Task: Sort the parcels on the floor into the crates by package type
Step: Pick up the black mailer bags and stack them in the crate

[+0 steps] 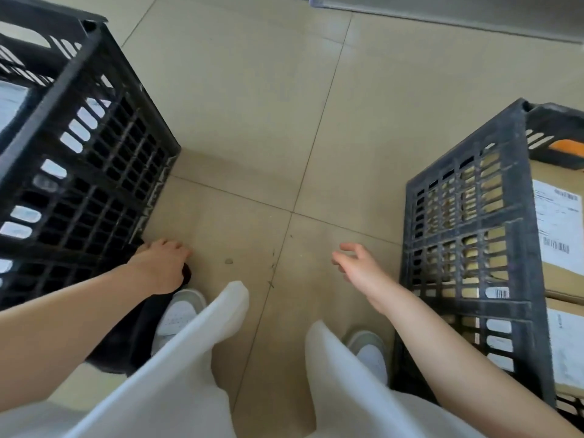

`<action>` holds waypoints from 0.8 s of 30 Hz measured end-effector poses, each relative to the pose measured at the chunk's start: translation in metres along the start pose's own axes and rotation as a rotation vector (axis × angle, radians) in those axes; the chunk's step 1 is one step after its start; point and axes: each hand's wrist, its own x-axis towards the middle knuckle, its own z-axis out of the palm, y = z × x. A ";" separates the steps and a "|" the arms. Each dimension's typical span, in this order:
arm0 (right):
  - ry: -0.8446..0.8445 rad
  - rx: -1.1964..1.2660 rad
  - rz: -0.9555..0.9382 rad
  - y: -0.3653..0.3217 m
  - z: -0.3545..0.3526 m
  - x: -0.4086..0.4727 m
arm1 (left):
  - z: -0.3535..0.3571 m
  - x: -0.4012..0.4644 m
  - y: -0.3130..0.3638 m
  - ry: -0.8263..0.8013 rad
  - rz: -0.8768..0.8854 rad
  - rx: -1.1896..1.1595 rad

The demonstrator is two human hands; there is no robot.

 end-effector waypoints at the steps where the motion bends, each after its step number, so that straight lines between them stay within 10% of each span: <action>1: 0.006 0.014 0.005 0.002 0.002 0.004 | 0.004 0.002 -0.001 0.008 -0.008 0.039; 24: -0.068 0.242 -0.018 -0.007 0.031 0.010 | -0.008 0.000 -0.006 0.695 -0.010 -0.543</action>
